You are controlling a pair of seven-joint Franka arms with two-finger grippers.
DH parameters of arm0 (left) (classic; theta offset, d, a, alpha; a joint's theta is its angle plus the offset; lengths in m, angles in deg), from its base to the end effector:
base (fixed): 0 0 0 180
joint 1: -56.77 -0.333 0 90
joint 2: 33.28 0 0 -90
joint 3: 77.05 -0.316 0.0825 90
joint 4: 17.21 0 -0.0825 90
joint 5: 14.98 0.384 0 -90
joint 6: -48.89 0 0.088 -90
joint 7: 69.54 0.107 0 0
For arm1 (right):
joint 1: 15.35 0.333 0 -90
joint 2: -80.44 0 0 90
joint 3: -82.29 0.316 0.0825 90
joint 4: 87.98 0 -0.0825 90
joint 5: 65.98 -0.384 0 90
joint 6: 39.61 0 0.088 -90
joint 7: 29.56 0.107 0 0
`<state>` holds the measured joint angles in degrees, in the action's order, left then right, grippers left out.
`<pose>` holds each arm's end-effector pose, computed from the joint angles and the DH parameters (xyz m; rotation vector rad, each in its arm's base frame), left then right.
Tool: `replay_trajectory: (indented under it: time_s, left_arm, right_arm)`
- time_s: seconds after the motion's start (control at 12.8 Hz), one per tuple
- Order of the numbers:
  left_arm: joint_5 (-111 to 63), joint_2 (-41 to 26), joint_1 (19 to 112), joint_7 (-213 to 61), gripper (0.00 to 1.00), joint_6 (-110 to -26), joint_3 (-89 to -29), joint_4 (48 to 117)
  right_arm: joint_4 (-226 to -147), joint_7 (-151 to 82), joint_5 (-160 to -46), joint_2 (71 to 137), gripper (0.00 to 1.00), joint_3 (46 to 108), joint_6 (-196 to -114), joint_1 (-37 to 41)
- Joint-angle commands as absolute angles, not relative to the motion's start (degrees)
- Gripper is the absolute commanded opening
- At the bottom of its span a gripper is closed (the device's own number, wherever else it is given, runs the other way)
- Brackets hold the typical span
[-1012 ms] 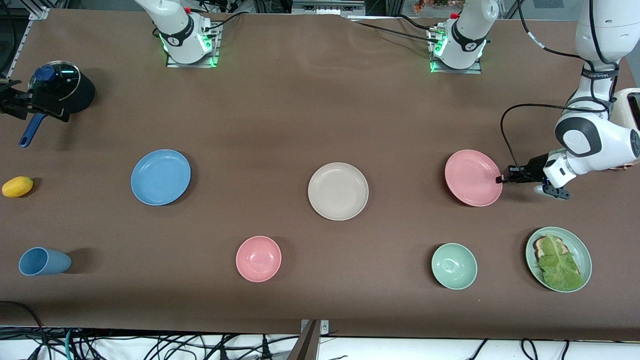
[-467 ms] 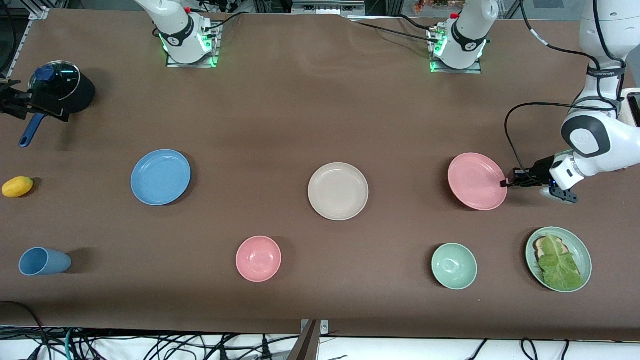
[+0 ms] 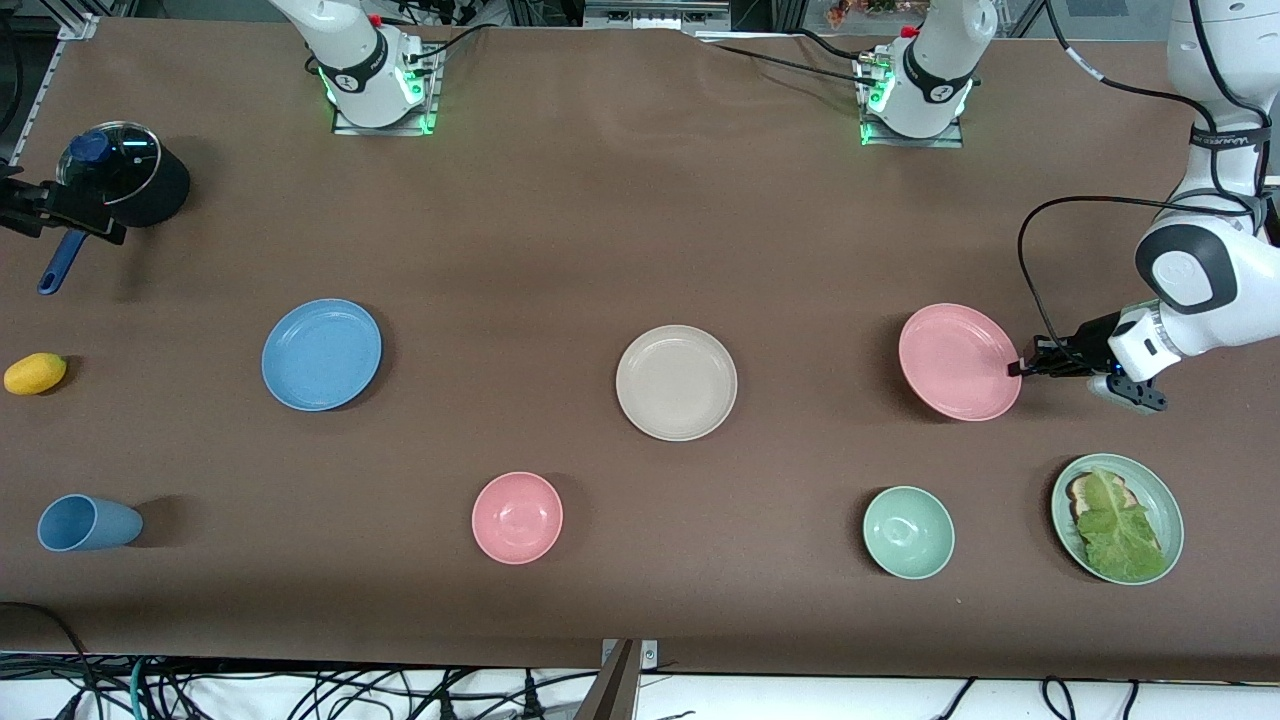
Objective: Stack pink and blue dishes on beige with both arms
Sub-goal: 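Lift the pink plate with the left gripper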
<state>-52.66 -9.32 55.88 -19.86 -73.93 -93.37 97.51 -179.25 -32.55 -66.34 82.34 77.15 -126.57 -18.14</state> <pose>0.5646 0.1447 0.2396 2.6870 -0.1938 0.0287 0.5517 -0.0753 0.5914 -3.1206 0.1348 0.1680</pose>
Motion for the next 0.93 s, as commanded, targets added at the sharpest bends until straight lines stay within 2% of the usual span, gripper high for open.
replay_trajectory:
  time_s: [0.0, 0.86]
  left_arm:
    - [-47.09, -11.04, 56.24, -25.03, 0.0, -69.6, -94.18, 94.51]
    - [-36.61, -13.85, 58.7, -42.71, 0.0, -50.79, -93.83, 79.31]
  right_arm:
    - [-178.68, -32.81, -66.25, 82.37, 1.0, 77.54, -125.75, -18.69]
    - [-178.68, -32.81, -66.25, 82.46, 1.0, 77.28, -125.75, -18.78]
